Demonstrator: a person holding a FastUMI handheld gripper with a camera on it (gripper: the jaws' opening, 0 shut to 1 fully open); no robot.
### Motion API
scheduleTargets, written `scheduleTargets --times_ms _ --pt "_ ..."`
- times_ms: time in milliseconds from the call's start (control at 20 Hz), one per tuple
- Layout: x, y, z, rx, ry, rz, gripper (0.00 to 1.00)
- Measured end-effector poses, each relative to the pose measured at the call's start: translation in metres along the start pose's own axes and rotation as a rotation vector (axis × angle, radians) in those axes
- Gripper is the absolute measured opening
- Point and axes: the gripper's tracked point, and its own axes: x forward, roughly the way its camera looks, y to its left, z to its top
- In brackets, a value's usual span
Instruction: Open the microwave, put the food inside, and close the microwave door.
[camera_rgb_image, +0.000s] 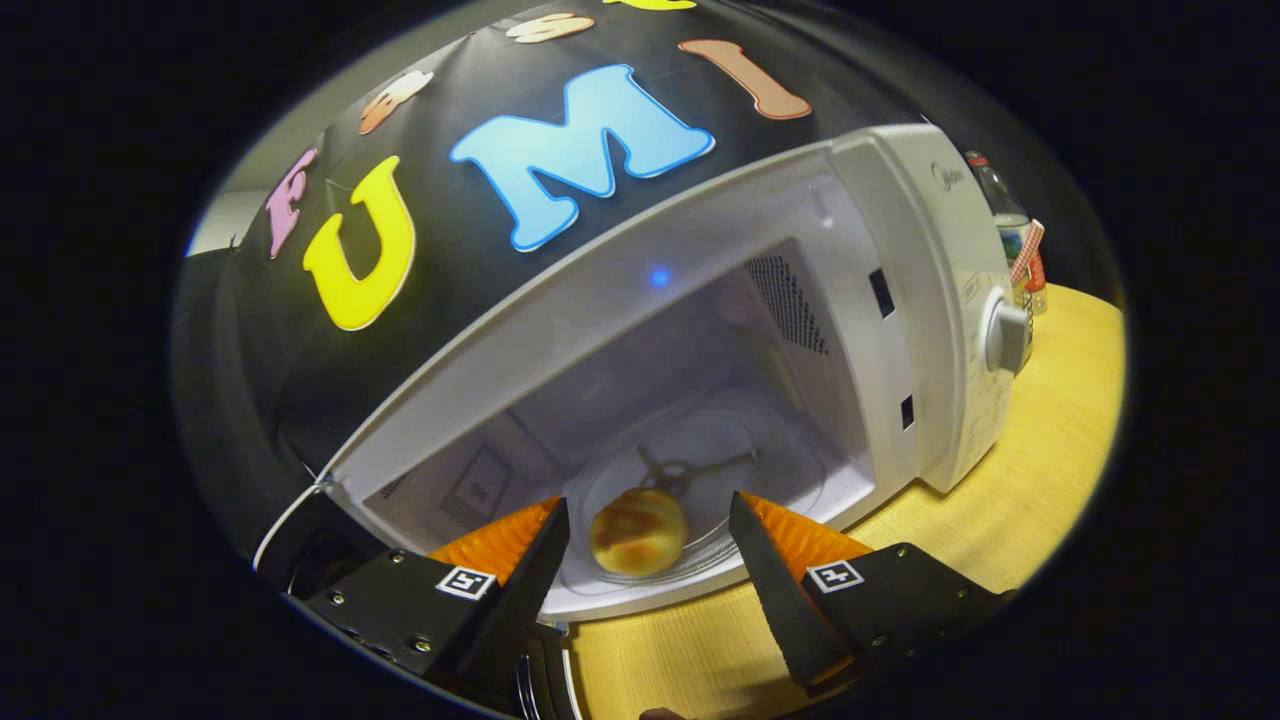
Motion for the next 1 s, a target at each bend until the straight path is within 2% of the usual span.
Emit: scheduleTargets --times_ms 300,550,1000 --pt "-0.096 0.026 0.027 -0.174 -0.046 0.091 0.97" --pt "-0.173 0.048 0.041 -0.267 -0.099 0.152 0.97" --pt "-0.289 0.104 0.004 -0.429 -0.100 0.296 0.97"
